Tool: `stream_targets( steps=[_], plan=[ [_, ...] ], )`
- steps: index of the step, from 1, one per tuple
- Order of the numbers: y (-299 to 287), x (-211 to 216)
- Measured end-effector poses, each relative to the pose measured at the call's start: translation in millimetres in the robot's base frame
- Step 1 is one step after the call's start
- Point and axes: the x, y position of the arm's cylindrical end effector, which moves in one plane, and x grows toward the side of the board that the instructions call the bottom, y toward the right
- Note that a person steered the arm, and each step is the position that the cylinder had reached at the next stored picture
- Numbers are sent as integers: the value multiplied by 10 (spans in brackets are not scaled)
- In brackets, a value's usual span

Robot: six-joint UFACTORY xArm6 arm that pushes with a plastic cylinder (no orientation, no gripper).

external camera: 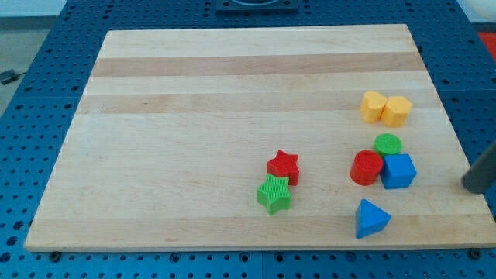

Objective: Move the red circle to the top left side of the red star

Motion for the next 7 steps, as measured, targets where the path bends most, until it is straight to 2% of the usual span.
stream_targets(
  steps=[3,6,7],
  plan=[
    [-680,216],
    [-1740,-239],
    [-1895,-399]
  ],
)
